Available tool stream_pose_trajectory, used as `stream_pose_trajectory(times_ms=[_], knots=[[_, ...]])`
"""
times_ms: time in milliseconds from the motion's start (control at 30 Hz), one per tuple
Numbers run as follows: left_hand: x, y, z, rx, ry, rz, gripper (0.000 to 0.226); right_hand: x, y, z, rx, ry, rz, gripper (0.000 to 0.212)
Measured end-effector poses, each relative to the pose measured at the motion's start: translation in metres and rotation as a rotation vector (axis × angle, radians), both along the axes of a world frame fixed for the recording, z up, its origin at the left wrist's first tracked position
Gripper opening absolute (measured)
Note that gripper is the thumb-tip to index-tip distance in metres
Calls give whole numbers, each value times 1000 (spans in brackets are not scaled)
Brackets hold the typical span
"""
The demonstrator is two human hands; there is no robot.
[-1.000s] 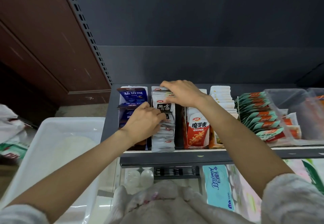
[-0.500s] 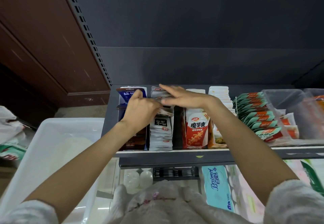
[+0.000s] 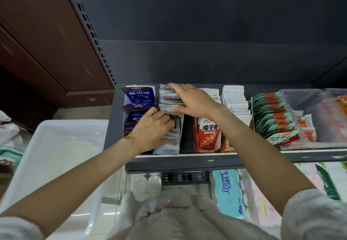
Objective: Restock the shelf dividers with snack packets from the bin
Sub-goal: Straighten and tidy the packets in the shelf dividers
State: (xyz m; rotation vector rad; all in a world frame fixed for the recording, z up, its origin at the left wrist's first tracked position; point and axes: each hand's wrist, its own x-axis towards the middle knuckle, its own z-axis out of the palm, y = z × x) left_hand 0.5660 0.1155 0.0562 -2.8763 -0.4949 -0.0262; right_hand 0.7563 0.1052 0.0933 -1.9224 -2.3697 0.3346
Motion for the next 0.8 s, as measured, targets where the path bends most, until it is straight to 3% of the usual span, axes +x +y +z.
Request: stream_pose_trajectory(times_ms=[133,233,400,500,700,800], knots=[[12,-6,-5,13,84,46,27,2,0,0,0,11,-5,82],[16,-8,-10,11,80,83,30,2,-2,1,-7,23,0,81],[9,-4,-2,-60,58,91,12,3,-1,2,-31,54,-8,81],[6,2,7,-96,-105,77,22,5,0,1,-51,84,-16,81],[2,14,24,-144,-415,157,14,8,1,7,-269,291,-77,66],[3,13,25,-146,-449,181,16,7,-7,9,-429,322,-53,93]])
